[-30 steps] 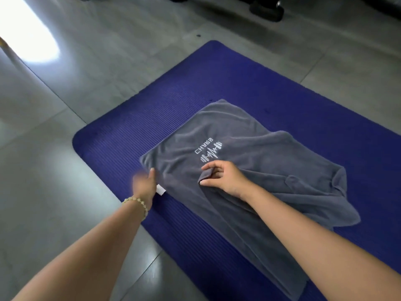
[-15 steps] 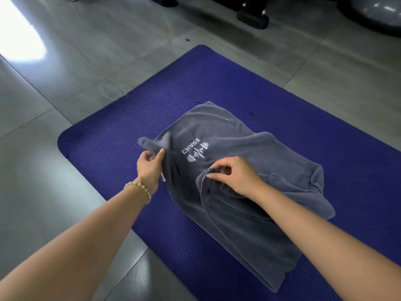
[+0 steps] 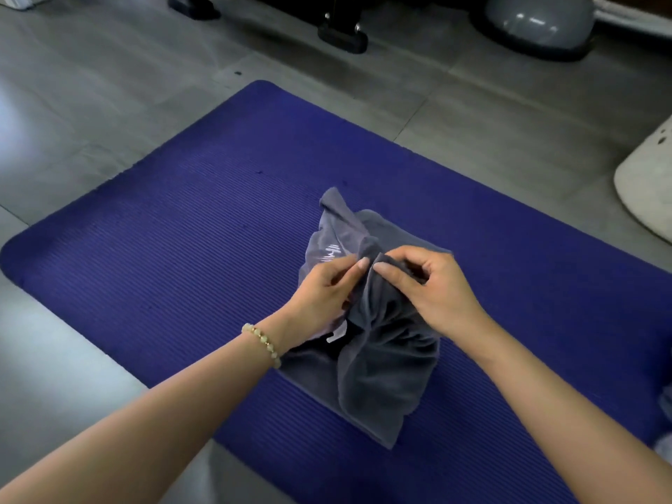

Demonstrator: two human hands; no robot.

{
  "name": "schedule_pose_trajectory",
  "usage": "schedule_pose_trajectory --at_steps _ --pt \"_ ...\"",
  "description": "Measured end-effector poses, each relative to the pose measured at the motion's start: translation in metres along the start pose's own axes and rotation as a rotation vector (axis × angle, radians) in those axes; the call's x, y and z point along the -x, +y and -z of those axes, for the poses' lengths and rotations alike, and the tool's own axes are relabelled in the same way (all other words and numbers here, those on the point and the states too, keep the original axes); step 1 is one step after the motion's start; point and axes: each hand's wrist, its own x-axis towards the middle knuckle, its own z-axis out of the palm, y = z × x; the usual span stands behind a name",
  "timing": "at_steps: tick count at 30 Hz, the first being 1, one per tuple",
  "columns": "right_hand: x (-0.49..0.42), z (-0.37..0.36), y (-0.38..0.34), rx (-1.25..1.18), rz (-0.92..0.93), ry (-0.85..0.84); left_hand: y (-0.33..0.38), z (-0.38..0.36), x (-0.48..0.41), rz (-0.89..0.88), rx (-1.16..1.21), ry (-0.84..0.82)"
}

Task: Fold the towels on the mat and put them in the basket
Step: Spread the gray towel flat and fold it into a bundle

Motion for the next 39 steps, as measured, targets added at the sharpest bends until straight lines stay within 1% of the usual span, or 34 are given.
schedule_pose_trajectory --at_steps 2,6,11,12,13,15,17,18,19,21,22,23,26,27,28,29,30,31,32,33,34,36,37,39 --pt "0.005 0.009 0.005 -0.017 -0.010 0.079 0.004 -0.014 0.004 0.026 0.035 -0.057" --pt "0.010 0.018 0.016 -0.051 -0.041 0.158 0.008 -0.031 0.007 0.103 0.185 -0.138" --pt "0.009 0.025 0.021 -0.075 -0.053 0.208 0.011 -0.040 0.005 0.057 0.158 -0.164" --pt "0.009 0.025 0.023 -0.070 -0.062 0.208 0.010 -0.041 0.003 0.030 0.130 -0.182" --pt "0.010 0.026 0.024 -0.062 -0.072 0.206 0.008 -0.041 0.002 -0.010 0.053 -0.180" --pt "0.012 0.027 0.026 -0.074 -0.082 0.193 0.004 -0.040 0.000 -0.046 -0.080 -0.108" --pt "0.014 0.032 0.028 -0.166 -0.093 0.144 0.004 -0.041 -0.004 -0.068 -0.138 0.023" --pt "0.015 0.034 0.030 -0.186 -0.105 0.091 0.006 -0.043 -0.005 -0.074 -0.097 0.081" --pt "0.016 0.035 0.034 -0.148 -0.128 0.023 0.011 -0.044 -0.005 -0.056 -0.004 0.127" --pt "0.020 0.036 0.048 0.092 -0.152 -0.130 0.019 -0.047 -0.007 0.023 0.256 0.175" --pt "0.021 0.035 0.056 0.195 -0.143 -0.180 0.022 -0.046 -0.009 0.038 0.384 0.192" --pt "0.022 0.033 0.062 0.239 -0.136 -0.199 0.022 -0.044 -0.011 0.037 0.462 0.209" --pt "0.025 0.031 0.062 0.144 -0.177 -0.237 0.022 -0.034 -0.013 0.082 0.601 0.326" --pt "0.026 0.032 0.060 0.131 -0.199 -0.284 0.018 -0.028 -0.016 0.120 0.621 0.399" --pt "0.026 0.034 0.061 0.171 -0.217 -0.350 0.013 -0.020 -0.019 0.155 0.620 0.477" --pt "0.026 0.035 0.064 0.266 -0.223 -0.414 0.007 -0.010 -0.020 0.155 0.533 0.559" --pt "0.027 0.036 0.070 0.407 -0.217 -0.460 0.001 0.000 -0.021 0.139 0.357 0.611" --pt "0.028 0.038 0.077 0.540 -0.193 -0.474 -0.010 0.011 -0.021 0.113 0.119 0.624" --pt "0.029 0.040 0.087 0.610 -0.170 -0.441 -0.019 0.019 -0.019 0.110 -0.110 0.595" --pt "0.031 0.043 0.097 0.604 -0.172 -0.380 -0.030 0.025 -0.016 0.155 -0.286 0.531" --pt "0.034 0.046 0.105 0.535 -0.197 -0.308 -0.042 0.030 -0.012 0.228 -0.401 0.442" --pt "0.038 0.050 0.119 0.337 -0.274 -0.193 -0.066 0.034 0.000 0.381 -0.527 0.255" --pt "0.039 0.050 0.124 0.288 -0.306 -0.167 -0.076 0.035 0.004 0.429 -0.580 0.186" --pt "0.041 0.045 0.132 0.262 -0.367 -0.148 -0.088 0.037 0.009 0.464 -0.682 0.122"
